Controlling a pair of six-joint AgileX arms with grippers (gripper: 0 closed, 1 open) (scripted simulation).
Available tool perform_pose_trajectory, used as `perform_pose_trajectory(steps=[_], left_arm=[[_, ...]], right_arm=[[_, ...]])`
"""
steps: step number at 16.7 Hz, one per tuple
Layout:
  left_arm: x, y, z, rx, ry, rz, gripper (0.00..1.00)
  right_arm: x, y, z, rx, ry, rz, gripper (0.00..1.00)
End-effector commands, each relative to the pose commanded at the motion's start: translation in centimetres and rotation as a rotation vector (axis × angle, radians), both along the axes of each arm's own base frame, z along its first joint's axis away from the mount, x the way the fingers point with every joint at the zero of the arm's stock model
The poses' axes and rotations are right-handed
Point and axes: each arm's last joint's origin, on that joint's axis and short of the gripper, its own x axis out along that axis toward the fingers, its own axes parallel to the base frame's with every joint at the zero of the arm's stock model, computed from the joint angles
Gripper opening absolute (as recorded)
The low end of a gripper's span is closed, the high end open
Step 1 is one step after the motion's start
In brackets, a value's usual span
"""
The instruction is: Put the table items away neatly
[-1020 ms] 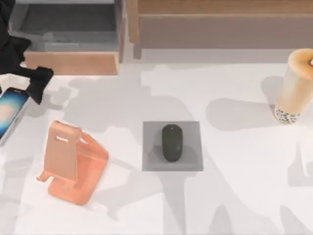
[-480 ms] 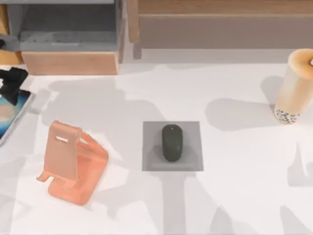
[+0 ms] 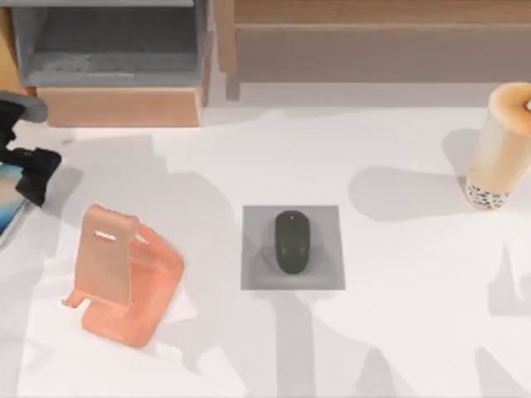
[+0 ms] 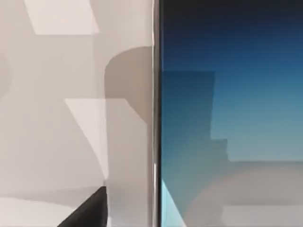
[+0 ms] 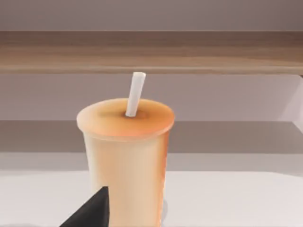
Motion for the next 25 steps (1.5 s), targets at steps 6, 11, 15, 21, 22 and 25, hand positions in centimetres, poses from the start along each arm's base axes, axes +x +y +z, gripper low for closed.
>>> perform_pose_trajectory(steps=[6,11,15,21,22,25], left_arm=[[-0.06,0.0,-0.5,0.0,0.001,0.0,0.92],[-0.06,0.0,-0.5,0.0,0.001,0.0,0.55],[-0.06,0.0,-0.5,0.0,0.001,0.0,0.25],[-0.06,0.0,-0.5,0.0,0.001,0.0,0.0],[-0.06,0.0,-0.5,0.0,0.001,0.0,0.0],[-0.06,0.0,-0.5,0.0,0.001,0.0,0.0]], right_arm=[[0.0,0.0,0.0,0.0,0.0,0.0,1.0],[0.0,0.0,0.0,0.0,0.0,0.0,1.0],[0.0,0.0,0.0,0.0,0.0,0.0,1.0],[0.0,0.0,0.0,0.0,0.0,0.0,1.0],[0.0,0.0,0.0,0.0,0.0,0.0,1.0],[0.0,0.0,0.0,0.0,0.0,0.0,1.0]])
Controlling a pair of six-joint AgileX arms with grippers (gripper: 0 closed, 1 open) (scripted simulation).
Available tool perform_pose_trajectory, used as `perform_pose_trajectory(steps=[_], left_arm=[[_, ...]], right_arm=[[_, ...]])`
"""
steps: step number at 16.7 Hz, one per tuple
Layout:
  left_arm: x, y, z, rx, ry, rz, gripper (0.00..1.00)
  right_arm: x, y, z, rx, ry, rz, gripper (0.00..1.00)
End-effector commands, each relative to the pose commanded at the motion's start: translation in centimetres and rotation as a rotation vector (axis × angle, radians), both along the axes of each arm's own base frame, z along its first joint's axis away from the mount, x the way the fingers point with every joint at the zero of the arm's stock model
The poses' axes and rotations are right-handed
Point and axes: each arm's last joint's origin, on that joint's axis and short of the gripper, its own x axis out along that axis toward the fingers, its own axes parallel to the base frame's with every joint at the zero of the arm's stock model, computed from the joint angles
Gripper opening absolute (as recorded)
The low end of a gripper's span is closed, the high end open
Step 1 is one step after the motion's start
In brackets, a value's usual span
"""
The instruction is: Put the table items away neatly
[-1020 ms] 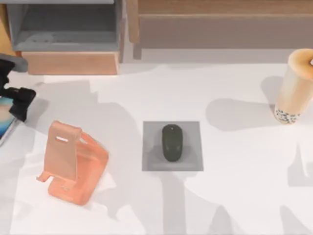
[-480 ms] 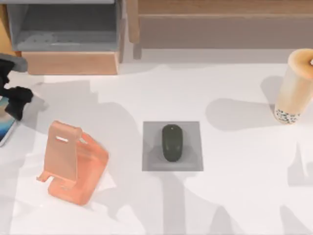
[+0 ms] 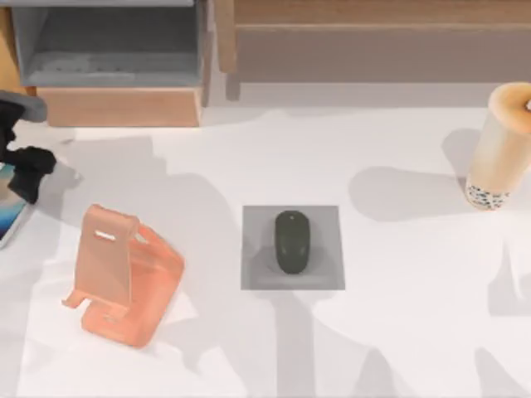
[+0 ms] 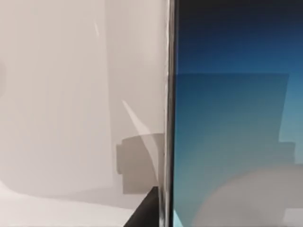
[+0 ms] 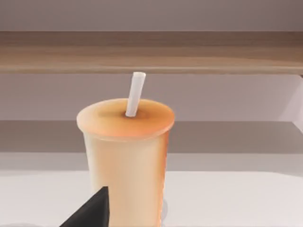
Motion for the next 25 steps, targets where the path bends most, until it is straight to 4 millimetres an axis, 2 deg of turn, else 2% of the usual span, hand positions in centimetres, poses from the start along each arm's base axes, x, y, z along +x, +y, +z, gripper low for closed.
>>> perform_pose_trajectory(steps=[1,2,8,12,14,16,18,20,23,25], left_arm=[[0.0,0.0,0.0,0.0,0.0,0.0,0.0],[0.0,-0.1,1.1,-0.007,-0.019,0.001,0.0],[0.0,-0.1,4.1,-0.007,-0.018,0.001,0.0],[0.0,-0.1,3.9,-0.007,-0.015,-0.001,0.0],[-0.3,-0.9,4.6,0.007,-0.037,-0.005,0.0],[-1.2,-2.4,6.1,0.029,-0.084,-0.012,0.0],[-2.9,-4.5,8.2,0.052,-0.159,-0.02,0.0],[-5.5,-6.7,11.1,0.068,-0.264,-0.03,0.0],[-11.3,-9.6,15.4,0.063,-0.462,-0.042,0.0],[-15.8,-10.9,17.3,0.034,-0.599,-0.048,0.0]], right_arm=[[0.0,0.0,0.0,0.0,0.0,0.0,1.0],[0.0,0.0,0.0,0.0,0.0,0.0,1.0],[0.0,0.0,0.0,0.0,0.0,0.0,1.0],[0.0,0.0,0.0,0.0,0.0,0.0,1.0],[0.0,0.0,0.0,0.0,0.0,0.0,1.0],[0.0,0.0,0.0,0.0,0.0,0.0,1.0],[0.0,0.0,0.0,0.0,0.0,0.0,1.0],[0.0,0.0,0.0,0.0,0.0,0.0,1.0],[0.0,0.0,0.0,0.0,0.0,0.0,1.0],[0.0,0.0,0.0,0.0,0.0,0.0,1.0]])
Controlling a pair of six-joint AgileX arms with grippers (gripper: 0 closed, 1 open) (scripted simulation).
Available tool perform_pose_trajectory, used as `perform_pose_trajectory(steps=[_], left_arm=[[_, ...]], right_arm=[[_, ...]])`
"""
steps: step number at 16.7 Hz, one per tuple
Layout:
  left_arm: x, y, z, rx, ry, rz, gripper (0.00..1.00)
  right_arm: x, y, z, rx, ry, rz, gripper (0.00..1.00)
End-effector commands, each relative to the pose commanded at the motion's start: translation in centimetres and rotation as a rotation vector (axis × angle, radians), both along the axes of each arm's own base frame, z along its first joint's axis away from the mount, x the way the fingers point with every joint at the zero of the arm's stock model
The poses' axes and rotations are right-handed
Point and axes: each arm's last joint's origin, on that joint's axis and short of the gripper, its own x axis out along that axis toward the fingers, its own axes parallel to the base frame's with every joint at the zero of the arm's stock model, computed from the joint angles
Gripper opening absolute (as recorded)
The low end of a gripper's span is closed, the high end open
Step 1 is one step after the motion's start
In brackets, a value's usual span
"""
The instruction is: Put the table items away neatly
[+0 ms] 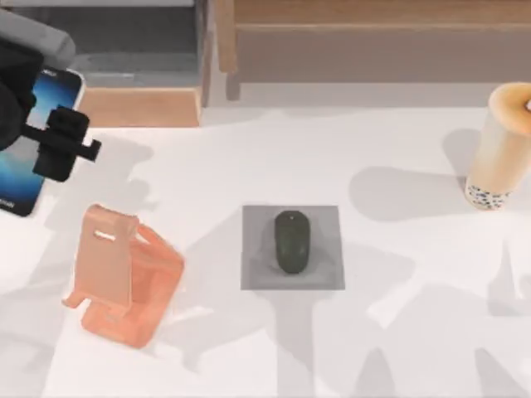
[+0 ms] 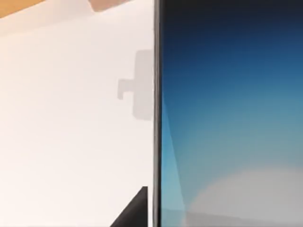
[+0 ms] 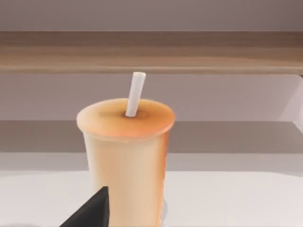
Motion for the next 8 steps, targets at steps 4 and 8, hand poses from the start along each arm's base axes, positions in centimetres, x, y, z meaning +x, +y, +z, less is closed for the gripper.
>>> perform_pose_trajectory(steps=[4,8], left_arm=[[-8.6,-0.8,0.6,-0.106,-0.241,-0.04,0.0],[-14.1,-0.6,-2.0,-0.237,-0.392,-0.079,0.0]], right_arm=[[0.0,0.0,0.0,0.0,0.0,0.0,1.0],[0.0,0.0,0.0,0.0,0.0,0.0,1.0]])
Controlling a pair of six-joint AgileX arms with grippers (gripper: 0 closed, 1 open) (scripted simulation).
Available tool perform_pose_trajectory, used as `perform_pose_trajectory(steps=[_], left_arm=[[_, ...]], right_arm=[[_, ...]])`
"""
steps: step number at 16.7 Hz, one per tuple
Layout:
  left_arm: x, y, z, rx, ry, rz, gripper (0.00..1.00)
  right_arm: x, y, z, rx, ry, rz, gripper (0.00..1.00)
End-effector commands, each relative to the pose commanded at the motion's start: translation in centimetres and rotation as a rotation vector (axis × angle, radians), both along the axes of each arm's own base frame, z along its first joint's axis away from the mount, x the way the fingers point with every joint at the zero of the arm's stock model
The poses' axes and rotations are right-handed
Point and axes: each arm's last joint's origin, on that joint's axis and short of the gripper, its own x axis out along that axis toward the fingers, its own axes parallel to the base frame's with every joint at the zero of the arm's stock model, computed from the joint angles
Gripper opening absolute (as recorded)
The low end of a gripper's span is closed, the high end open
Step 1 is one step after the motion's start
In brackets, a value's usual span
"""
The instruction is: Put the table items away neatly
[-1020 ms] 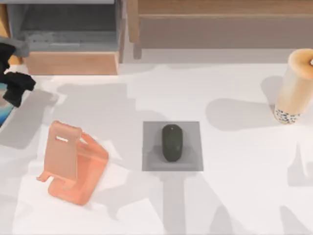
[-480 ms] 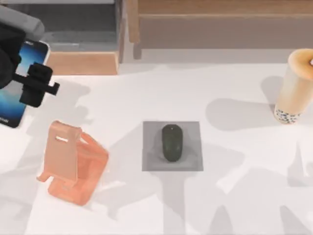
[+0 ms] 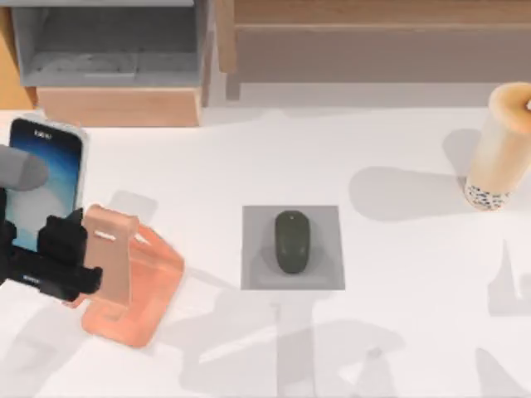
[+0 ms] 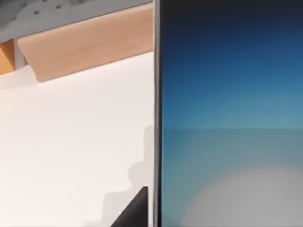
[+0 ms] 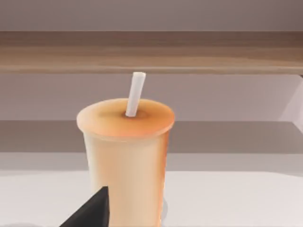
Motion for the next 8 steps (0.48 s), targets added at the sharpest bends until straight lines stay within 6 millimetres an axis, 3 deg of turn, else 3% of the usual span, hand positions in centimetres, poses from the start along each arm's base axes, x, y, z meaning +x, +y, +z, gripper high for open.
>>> perform_pose_trajectory(steps=[4,8], left_arm=[[-2.3,0.0,-2.9,-0.09,-0.056,-0.035,0.0],[-2.7,0.0,-3.7,-0.111,-0.064,-0.044,0.0]], right_arm=[[0.0,0.0,0.0,0.0,0.0,0.0,1.0],[0.0,0.0,0.0,0.0,0.0,0.0,1.0]])
